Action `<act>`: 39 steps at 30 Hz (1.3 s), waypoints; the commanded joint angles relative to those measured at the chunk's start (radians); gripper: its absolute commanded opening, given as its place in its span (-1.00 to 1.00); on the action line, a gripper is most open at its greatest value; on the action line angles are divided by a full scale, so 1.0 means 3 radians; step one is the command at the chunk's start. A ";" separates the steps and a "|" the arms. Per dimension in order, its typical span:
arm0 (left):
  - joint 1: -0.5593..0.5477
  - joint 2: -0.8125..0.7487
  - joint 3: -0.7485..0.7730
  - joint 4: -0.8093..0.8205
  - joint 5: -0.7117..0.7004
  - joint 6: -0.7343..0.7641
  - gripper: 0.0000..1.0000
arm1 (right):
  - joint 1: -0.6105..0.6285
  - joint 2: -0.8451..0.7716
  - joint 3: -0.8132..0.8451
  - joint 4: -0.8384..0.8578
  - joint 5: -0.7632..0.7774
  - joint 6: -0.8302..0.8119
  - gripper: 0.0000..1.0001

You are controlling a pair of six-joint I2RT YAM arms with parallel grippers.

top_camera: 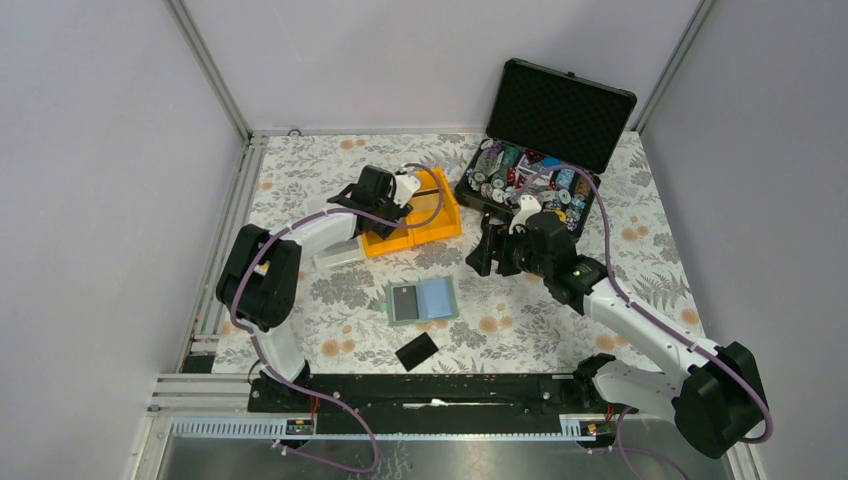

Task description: Put the credit cards into the card holder

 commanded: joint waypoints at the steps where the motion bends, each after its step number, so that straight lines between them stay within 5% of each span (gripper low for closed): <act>1: 0.0006 0.0103 0.0036 0.0251 -0.0020 0.0195 0.12 | -0.0048 -0.0075 0.0006 0.0068 -0.0139 -0.0036 0.62; 28: 0.0026 0.0393 -0.0015 0.0347 -0.0047 0.0795 0.11 | -0.0153 -0.0079 0.0035 0.0062 -0.0260 0.0063 0.63; 39: -0.0061 0.0257 -0.0140 0.0540 -0.0233 0.0753 -0.38 | -0.0173 -0.0088 0.0017 0.0072 -0.0278 0.0093 0.63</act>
